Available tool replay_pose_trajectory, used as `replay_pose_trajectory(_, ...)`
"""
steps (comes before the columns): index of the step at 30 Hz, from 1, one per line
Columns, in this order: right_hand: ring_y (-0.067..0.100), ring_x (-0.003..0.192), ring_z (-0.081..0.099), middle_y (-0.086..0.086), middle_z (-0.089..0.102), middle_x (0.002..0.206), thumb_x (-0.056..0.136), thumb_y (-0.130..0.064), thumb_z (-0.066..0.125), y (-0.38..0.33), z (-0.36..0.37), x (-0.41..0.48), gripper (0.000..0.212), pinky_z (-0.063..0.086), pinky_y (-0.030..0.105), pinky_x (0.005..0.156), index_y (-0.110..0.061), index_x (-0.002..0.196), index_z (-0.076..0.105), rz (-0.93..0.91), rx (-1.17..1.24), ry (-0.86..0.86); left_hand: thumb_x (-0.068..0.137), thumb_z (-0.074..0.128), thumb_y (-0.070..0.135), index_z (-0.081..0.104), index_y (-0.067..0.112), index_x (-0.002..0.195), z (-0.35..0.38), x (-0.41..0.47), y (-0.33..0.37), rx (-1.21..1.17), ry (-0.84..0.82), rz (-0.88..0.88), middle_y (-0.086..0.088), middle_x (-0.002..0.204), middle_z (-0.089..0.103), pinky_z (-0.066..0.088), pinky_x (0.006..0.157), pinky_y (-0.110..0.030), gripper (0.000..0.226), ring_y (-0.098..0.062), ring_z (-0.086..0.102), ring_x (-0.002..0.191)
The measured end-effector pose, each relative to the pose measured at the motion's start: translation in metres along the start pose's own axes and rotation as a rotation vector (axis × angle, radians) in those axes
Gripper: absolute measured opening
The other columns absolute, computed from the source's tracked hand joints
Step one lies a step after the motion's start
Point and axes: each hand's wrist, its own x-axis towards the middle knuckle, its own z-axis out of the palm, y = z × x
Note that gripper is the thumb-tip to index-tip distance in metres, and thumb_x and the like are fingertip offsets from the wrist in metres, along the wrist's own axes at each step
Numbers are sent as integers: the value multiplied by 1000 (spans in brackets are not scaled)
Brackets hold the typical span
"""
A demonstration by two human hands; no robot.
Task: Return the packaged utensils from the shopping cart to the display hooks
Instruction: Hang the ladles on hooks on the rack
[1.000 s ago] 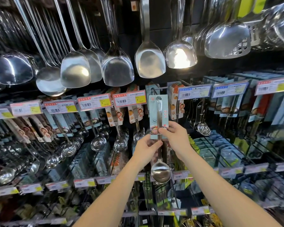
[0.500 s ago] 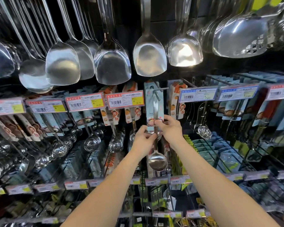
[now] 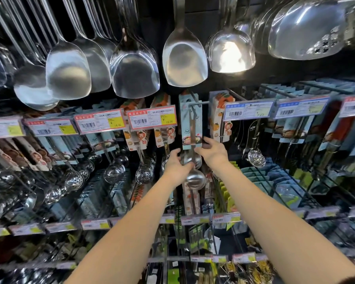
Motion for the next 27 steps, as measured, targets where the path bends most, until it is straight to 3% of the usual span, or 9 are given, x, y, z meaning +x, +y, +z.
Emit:
replay_pose_trajectory(2, 24, 131, 59, 8, 63, 143, 93, -20, 75, 6, -3, -7, 66, 46, 30, 107, -15, 154, 49, 37, 49, 4, 94, 74, 21, 33, 13, 155, -1, -8, -1, 69, -6, 6, -7, 139, 54, 45, 95, -28, 74, -23, 57, 121)
replay_pose_trajectory(5, 24, 134, 58, 11, 59, 149, 95, -7, 70, 18, -9, -14, 60, 42, 21, 98, -9, 152, 50, 48, 54, -18, 95, 70, 20, 45, 11, 146, 0, -21, 1, 168, -24, 38, -2, 124, 60, 46, 85, -26, 58, -20, 61, 107)
replay_pose_trajectory(7, 24, 136, 57, 13, 59, 149, 96, -6, 67, 25, -16, -20, 56, 39, 20, 100, -7, 150, 53, 14, -31, -33, 94, 70, 22, 51, 14, 138, 2, -28, 3, 222, -32, 68, -1, 123, 64, 49, 81, -26, 49, -19, 64, 103)
replay_pose_trajectory(11, 24, 136, 57, 10, 61, 147, 98, -10, 63, 34, -33, -37, 50, 39, 25, 111, -10, 147, 58, -67, -208, -51, 95, 65, 24, 53, 20, 137, 7, -50, 8, 479, -79, 184, -6, 131, 63, 53, 94, -36, 44, -26, 63, 114)
replay_pose_trajectory(14, 27, 125, 65, 8, 65, 143, 96, -11, 60, 41, -50, -54, 52, 48, 28, 103, -15, 148, 58, -91, -311, -43, 97, 59, 26, 52, 19, 142, 12, -66, 15, 681, -111, 284, -9, 141, 57, 49, 103, -42, 45, -31, 59, 125)
replay_pose_trajectory(18, 29, 96, 72, 10, 71, 134, 97, -17, 61, 52, -82, -87, 52, 59, 37, 87, -19, 149, 56, -120, -445, 13, 99, 56, 30, 54, 19, 142, 27, -88, 29, 780, -110, 407, -8, 144, 57, 49, 104, -44, 44, -30, 58, 129)
replay_pose_trajectory(21, 32, 102, 70, 11, 66, 141, 101, -18, 57, 63, -110, -121, 54, 58, 39, 87, -16, 155, 48, -105, -560, 34, 98, 56, 31, 51, 21, 144, 44, -104, 35, 797, -155, 435, -9, 137, 61, 54, 97, -45, 47, -31, 63, 118)
replay_pose_trajectory(23, 31, 95, 67, 10, 63, 145, 103, -19, 55, 69, -129, -148, 56, 58, 40, 81, -19, 158, 43, -57, -635, 54, 96, 58, 29, 49, 19, 144, 58, -119, 39, 802, -208, 444, -11, 131, 64, 55, 91, -43, 49, -32, 65, 111)
replay_pose_trajectory(27, 34, 111, 67, 13, 67, 136, 101, -19, 55, 87, -170, -209, 46, 60, 47, 89, -16, 147, 53, 41, -737, 130, 92, 61, 33, 52, 17, 142, 91, -156, 46, 878, -282, 567, -12, 141, 58, 51, 101, -46, 53, -35, 58, 127)
